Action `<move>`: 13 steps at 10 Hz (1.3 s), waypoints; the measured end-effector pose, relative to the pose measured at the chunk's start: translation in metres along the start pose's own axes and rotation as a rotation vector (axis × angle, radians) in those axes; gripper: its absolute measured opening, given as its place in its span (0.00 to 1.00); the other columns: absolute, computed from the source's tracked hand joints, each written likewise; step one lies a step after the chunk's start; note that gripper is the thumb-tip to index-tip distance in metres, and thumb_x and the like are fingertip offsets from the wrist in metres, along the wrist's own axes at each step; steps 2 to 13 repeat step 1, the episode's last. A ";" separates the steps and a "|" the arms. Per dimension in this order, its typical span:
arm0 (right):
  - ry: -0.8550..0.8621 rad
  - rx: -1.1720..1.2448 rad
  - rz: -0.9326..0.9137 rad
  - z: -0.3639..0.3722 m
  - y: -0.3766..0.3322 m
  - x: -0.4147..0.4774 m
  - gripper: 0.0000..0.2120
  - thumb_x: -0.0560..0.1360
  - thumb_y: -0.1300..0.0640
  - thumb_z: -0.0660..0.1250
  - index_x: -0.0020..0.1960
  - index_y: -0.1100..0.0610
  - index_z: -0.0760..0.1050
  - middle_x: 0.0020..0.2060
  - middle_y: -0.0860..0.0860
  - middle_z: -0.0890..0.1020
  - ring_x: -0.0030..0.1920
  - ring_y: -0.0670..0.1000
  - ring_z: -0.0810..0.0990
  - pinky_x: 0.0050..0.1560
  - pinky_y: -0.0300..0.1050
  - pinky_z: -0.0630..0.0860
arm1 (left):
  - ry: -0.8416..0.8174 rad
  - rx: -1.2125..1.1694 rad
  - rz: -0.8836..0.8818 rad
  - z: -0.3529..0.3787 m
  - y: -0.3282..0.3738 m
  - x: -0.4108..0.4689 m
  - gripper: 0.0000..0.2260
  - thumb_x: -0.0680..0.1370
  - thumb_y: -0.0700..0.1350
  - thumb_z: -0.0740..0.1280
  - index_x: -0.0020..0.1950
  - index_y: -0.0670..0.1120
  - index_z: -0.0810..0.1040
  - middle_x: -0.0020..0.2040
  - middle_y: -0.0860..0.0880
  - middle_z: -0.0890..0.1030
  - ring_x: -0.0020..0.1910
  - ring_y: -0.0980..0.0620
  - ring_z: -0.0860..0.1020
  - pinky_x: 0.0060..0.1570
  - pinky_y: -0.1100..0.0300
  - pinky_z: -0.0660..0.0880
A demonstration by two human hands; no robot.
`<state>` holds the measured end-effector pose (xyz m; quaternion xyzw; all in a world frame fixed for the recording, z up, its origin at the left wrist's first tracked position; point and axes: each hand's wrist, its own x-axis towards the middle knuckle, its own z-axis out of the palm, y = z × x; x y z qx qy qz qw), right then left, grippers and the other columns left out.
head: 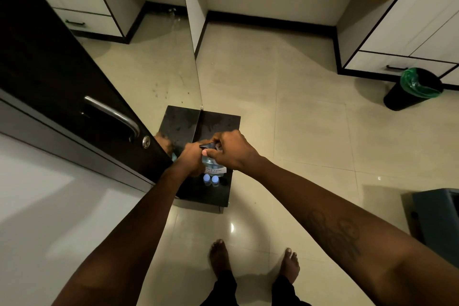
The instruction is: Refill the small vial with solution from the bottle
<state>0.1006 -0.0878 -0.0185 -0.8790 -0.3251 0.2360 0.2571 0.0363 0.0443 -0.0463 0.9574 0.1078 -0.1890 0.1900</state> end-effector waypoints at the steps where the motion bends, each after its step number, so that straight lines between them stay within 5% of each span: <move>1: -0.012 -0.081 -0.038 -0.016 0.002 -0.008 0.26 0.75 0.39 0.71 0.64 0.56 0.78 0.53 0.54 0.85 0.52 0.56 0.84 0.50 0.48 0.81 | 0.146 -0.144 -0.102 -0.016 -0.003 -0.013 0.27 0.76 0.40 0.72 0.75 0.43 0.70 0.68 0.40 0.78 0.66 0.41 0.77 0.63 0.58 0.72; 13: -0.012 -0.081 -0.038 -0.016 0.002 -0.008 0.26 0.75 0.39 0.71 0.64 0.56 0.78 0.53 0.54 0.85 0.52 0.56 0.84 0.50 0.48 0.81 | 0.146 -0.144 -0.102 -0.016 -0.003 -0.013 0.27 0.76 0.40 0.72 0.75 0.43 0.70 0.68 0.40 0.78 0.66 0.41 0.77 0.63 0.58 0.72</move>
